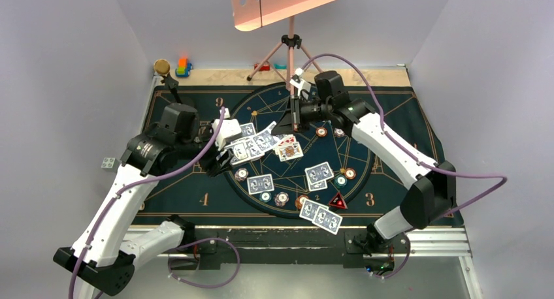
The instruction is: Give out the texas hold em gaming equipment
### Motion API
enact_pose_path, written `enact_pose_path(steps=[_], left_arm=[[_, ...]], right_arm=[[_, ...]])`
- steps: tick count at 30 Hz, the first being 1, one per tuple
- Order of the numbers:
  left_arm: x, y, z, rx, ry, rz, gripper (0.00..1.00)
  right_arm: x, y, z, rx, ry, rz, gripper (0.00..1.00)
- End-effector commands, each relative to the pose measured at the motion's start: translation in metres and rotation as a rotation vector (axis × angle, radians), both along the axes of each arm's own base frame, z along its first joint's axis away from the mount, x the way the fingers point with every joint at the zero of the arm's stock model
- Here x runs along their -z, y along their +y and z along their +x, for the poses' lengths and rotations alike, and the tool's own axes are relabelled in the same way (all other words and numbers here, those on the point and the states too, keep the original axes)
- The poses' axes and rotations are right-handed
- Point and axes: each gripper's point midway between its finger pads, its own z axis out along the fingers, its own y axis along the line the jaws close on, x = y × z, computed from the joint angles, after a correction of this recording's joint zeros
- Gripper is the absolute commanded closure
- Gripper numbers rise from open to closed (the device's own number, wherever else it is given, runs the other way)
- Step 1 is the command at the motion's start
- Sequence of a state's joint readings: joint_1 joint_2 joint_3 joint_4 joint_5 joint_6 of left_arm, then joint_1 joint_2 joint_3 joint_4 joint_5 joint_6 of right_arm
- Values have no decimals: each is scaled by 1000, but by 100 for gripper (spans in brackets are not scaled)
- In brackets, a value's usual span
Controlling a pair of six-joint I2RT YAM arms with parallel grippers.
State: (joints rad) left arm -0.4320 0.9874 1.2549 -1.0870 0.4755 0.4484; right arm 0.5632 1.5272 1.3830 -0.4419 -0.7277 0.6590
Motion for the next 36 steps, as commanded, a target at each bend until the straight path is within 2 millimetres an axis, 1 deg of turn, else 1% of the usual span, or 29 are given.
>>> enact_pose_path(steps=[1, 3, 6, 8, 11, 12, 15, 18, 21, 23, 25, 26, 28, 35, 36], left_arm=[[-16, -2, 3, 12, -70, -34, 100], [-15, -1, 3, 11, -71, -31, 100], [-14, 0, 2, 10, -71, -27, 100], [-14, 0, 2, 9, -70, -26, 100], [-15, 1, 2, 7, -72, -24, 100], [-15, 1, 2, 7, -72, -23, 100], [-15, 1, 0, 10, -68, -25, 100], [-14, 0, -1, 14, -62, -30, 100], [-15, -1, -1, 14, -63, -34, 100], [-15, 0, -2, 14, -62, -29, 100], [-16, 0, -2, 13, -65, -29, 100], [-15, 1, -2, 13, -63, -28, 100], [-16, 0, -2, 14, -62, -30, 100], [-16, -1, -2, 16, -55, -35, 100], [-16, -1, -2, 16, -56, -35, 100]], right_arm=[[-32, -21, 4, 48, -73, 34, 98], [-37, -32, 8, 77, -88, 38, 100], [-41, -48, 14, 113, -99, 44, 100], [-37, -56, 18, 133, -94, 47, 100], [-21, -66, 26, 161, -59, 50, 100], [-12, -68, 29, 168, -43, 45, 100], [28, -73, 39, 186, 13, -16, 100], [72, -72, 50, 203, 64, -55, 100], [106, -68, 65, 226, 98, -72, 100], [123, -65, 73, 231, 103, -74, 100], [136, -62, 78, 226, 101, -69, 100], [139, -62, 80, 226, 97, -65, 100], [154, -61, 85, 234, 111, -81, 100], [197, -64, 84, 260, 157, -162, 100], [202, -66, 85, 270, 156, -185, 97]])
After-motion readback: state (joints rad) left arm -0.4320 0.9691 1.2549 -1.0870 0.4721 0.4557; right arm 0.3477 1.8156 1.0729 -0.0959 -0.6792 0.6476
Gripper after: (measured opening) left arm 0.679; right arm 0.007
